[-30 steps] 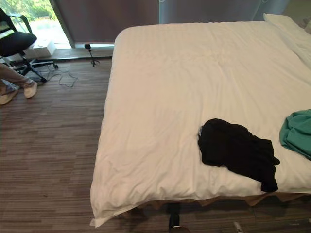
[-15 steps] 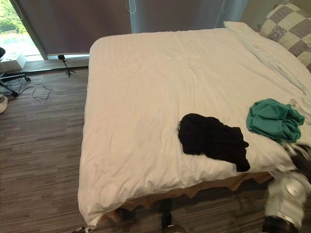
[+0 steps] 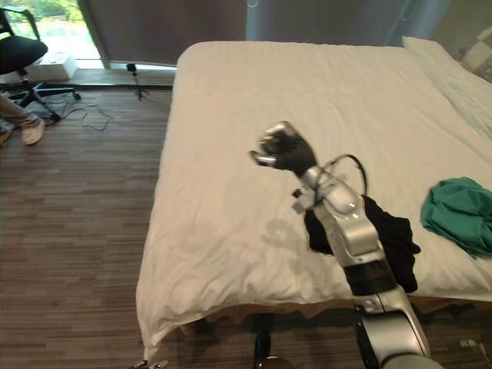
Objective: Tidy the bed and pick cloth on bed and put in laundry
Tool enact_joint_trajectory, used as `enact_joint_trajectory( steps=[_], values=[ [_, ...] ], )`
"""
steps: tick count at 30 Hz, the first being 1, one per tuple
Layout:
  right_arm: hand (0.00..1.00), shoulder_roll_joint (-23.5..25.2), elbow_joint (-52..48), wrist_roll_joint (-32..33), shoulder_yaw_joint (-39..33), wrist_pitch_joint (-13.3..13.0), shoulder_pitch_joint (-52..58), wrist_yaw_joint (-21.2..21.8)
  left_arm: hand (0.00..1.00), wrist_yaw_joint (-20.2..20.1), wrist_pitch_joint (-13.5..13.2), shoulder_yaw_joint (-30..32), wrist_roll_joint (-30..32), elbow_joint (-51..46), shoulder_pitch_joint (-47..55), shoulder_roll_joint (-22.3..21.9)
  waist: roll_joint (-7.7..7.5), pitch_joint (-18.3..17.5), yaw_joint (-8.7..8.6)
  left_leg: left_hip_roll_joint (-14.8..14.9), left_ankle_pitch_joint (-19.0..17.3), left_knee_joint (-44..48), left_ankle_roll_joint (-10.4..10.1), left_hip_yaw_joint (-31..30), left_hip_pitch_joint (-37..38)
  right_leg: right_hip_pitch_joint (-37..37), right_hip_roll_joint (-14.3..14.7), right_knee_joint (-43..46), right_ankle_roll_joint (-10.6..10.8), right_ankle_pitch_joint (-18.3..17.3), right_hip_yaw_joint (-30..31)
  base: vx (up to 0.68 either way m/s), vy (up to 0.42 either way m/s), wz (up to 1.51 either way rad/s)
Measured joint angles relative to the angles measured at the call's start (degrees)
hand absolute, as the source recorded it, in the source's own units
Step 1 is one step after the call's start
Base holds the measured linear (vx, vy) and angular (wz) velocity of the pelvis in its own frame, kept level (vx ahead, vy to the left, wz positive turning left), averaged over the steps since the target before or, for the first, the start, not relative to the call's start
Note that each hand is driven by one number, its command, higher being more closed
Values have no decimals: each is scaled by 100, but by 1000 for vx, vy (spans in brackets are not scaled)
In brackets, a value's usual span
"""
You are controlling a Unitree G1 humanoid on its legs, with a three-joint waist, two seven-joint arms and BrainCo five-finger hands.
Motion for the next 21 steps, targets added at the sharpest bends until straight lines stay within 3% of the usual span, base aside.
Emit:
enact_joint_trajectory(
  steps=[2, 5, 8, 10, 16, 18, 21],
  values=[
    [100, 480, 35, -26, 643, 129, -318, -13, 0, 21, -26, 0, -300, -14, -229, 80, -117, 411, 185, -73, 121, 17, 48, -96, -267, -216, -94, 4, -9, 128, -25, -173, 10, 22],
    [100, 1060, 490, -251, 1239, 300, -645, 9, 0, 118, -133, -57, -600, -41, -501, 93, -145, 1014, 366, -138, 193, 179, 87, -251, -685, -468, -218, 40, 17, 244, -55, -159, 0, 30],
    [100, 1229, 823, -475, 1542, 394, -806, 32, 0, 207, -285, -163, -767, -201, -710, 107, -117, 1504, 454, -176, 210, 423, 112, -415, -1141, -728, -310, 43, 76, 287, -95, -106, -3, 25],
    [100, 1259, 1032, -483, 1613, 471, -828, 36, 0, 237, -358, -268, -866, -253, -782, 116, -84, 1631, 465, -180, 234, 502, 130, -478, -1383, -892, -335, 44, 109, 311, -140, -63, 5, 25],
    [100, 1240, 2433, -701, 1640, 707, -833, -130, 0, 337, -442, -973, -1375, -281, -1046, 179, 300, 1866, 451, -255, 335, 644, 181, -830, -2274, -1539, -448, 45, 141, 357, -400, -12, 28, 27],
    [100, 1236, 2855, -702, 1538, 697, -832, -173, 0, 337, -456, -1119, -1374, -276, -1102, 191, 382, 1905, 450, -262, 335, 712, 191, -883, -2451, -1649, -464, 45, 163, 392, -456, 23, 51, 22],
    [100, 1130, 3649, -811, 1334, 481, -863, -218, 0, 334, -473, -1434, -1395, -251, -1224, 235, 521, 1961, 463, -322, 332, 742, 212, -983, -2672, -1809, -499, 44, 160, 469, -509, 17, 72, 21]
  ],
)
